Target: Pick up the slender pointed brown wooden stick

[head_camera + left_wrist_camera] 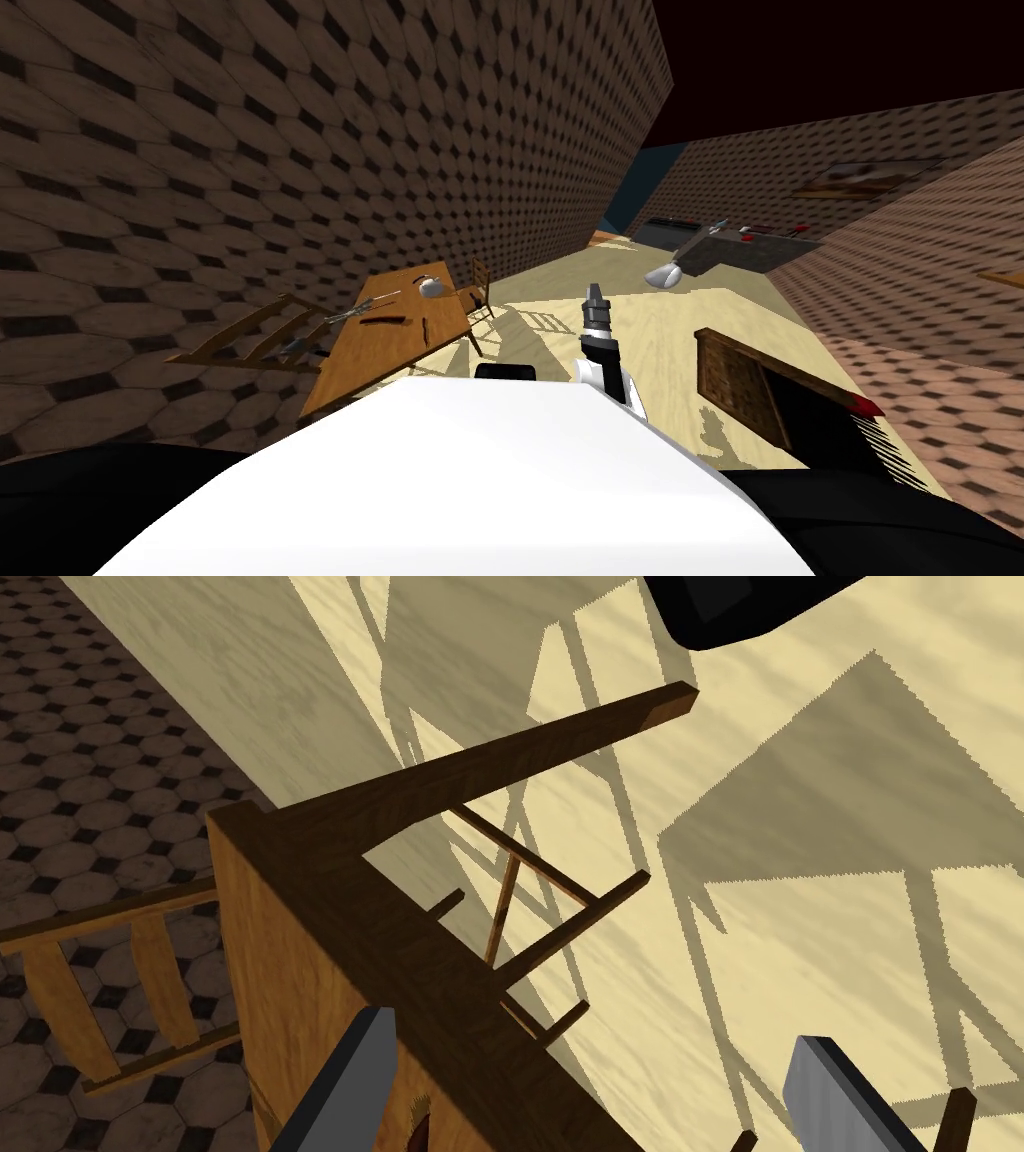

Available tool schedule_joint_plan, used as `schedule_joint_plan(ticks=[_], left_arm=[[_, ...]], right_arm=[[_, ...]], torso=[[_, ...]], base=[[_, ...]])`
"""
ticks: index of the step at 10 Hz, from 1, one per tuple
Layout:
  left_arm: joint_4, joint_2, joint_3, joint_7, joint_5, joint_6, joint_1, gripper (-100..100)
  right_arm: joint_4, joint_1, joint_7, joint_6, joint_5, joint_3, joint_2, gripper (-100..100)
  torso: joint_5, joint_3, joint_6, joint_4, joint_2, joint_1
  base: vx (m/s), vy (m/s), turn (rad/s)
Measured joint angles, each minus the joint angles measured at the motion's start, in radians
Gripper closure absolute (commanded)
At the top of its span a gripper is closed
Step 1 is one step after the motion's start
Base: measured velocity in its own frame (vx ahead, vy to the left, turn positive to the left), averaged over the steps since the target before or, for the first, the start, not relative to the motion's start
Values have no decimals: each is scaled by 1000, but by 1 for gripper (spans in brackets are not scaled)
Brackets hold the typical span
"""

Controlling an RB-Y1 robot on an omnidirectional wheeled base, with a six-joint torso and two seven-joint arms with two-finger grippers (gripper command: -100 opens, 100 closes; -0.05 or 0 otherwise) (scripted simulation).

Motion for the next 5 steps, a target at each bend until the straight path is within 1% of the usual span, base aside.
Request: schedule_joint_plan(ticks=[1,2,3,4,5], left_arm=[[20,6,-1,4,-7,-2,-3,-100],[46,7,-1,1,-9,-10,-9,-100],[94,12,-1,-6,-19,-26,-13,-100],[140,30,-10,1,-40,-33,-20,-100],[185,48,-27,19,-65,-26,-31,-100]], right_arm=[[0,0,0,0,0,0,0,0],[0,0,0,0,0,0,0,0],[0,0,0,0,0,0,0,0],[0,0,0,0,0,0,0,0],[0,0,0,0,0,0,0,0]], torso=[[0,-1,-1,0,-1,0],[0,0,-1,0,1,1],[0,0,0,0,-1,1],[0,-3,0,-1,-5,1],[0,-4,0,-2,-7,0]], base=[[46,-2,19],[86,-15,-214],[164,-23,-372],[190,-28,-285],[180,-34,-302]])
